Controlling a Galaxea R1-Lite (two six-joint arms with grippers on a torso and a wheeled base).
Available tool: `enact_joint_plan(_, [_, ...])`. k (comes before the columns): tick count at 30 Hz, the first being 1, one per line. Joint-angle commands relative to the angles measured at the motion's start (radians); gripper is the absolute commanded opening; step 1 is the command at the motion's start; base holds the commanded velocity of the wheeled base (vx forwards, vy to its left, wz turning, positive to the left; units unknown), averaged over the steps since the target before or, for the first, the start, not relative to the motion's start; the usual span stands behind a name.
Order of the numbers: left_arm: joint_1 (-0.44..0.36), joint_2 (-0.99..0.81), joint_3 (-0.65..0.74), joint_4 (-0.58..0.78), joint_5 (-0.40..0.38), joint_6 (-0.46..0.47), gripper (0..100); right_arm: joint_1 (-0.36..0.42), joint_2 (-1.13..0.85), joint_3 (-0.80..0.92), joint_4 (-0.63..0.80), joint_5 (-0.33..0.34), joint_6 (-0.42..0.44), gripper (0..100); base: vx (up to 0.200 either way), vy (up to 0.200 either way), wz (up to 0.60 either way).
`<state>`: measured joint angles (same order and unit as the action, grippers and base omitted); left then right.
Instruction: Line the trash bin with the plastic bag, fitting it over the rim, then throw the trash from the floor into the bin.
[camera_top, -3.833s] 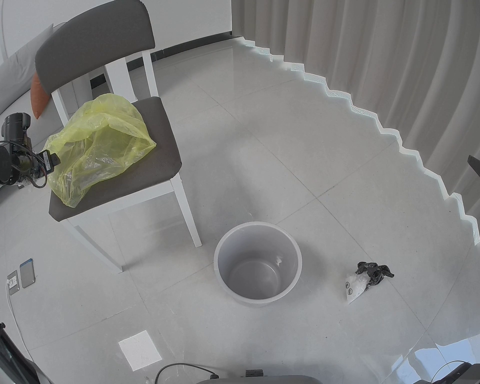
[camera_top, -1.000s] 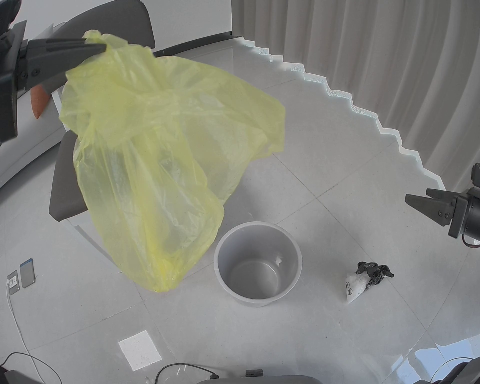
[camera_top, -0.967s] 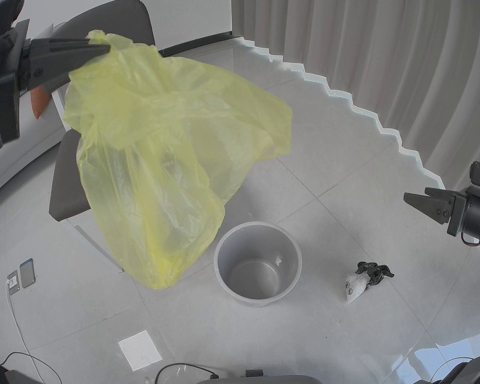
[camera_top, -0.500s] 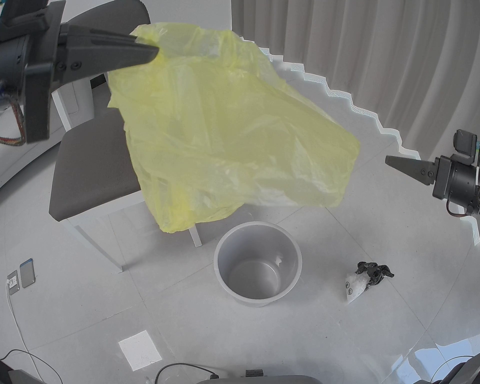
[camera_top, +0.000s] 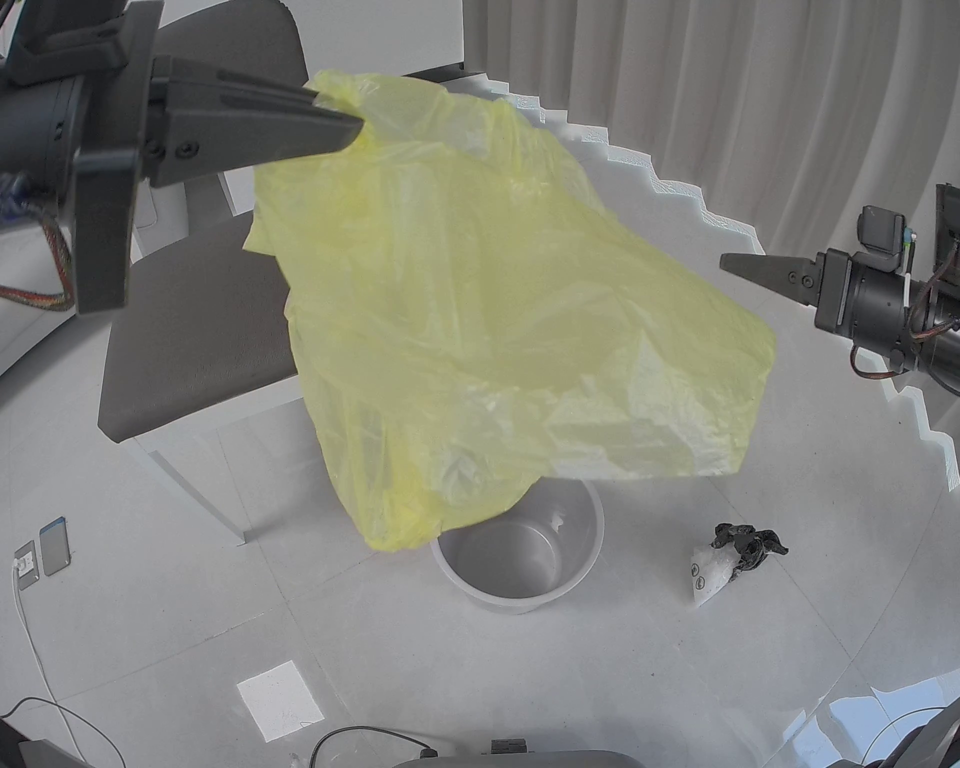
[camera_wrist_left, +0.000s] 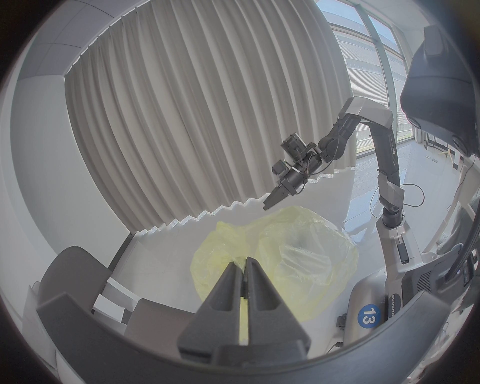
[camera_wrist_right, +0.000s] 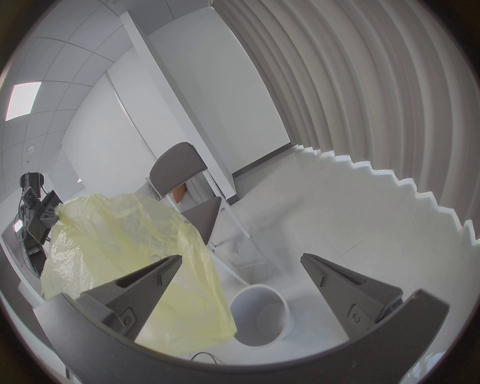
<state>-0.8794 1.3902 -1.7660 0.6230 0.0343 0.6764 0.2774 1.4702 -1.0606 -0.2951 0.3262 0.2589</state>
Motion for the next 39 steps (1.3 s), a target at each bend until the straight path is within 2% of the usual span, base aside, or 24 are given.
enact_joint_plan(1, [-0.004,0.013,0.0,-0.011,-0.001,0.0,0,0.058,0.038,0.025,0.002,0.001,0.0,100,0.0,0.0,0.0])
enact_joint_plan(6, [-0.003,0.013,-0.001,-0.012,-0.001,0.0,0,0.108,0.024,0.119,0.001,0.002,-0.003,100,0.0,0.0,0.0])
enact_joint_plan(14, [-0.003,0.009,-0.006,-0.016,0.001,0.0,0,0.108,-0.062,0.203,0.013,0.014,-0.004,100,0.0,0.0,0.0])
enact_joint_plan(20, [-0.003,0.003,-0.004,-0.04,0.001,0.0,0,0.167,-0.11,0.283,0.01,0.014,-0.009,100,0.0,0.0,0.0])
enact_joint_plan(34, [-0.015,-0.008,-0.007,-0.054,0.003,-0.001,0,0.178,-0.082,0.281,-0.047,0.016,-0.01,100,0.0,0.0,0.0])
enact_joint_plan(35, [-0.015,-0.008,-0.006,-0.054,0.003,-0.001,0,0.178,-0.083,0.281,-0.045,0.016,-0.01,0,0.0,0.0,0.0])
enact_joint_plan(39, [-0.015,-0.008,0.002,-0.072,0.003,-0.001,0,0.177,-0.09,0.289,-0.035,0.014,-0.01,0,0.0,0.0,0.0])
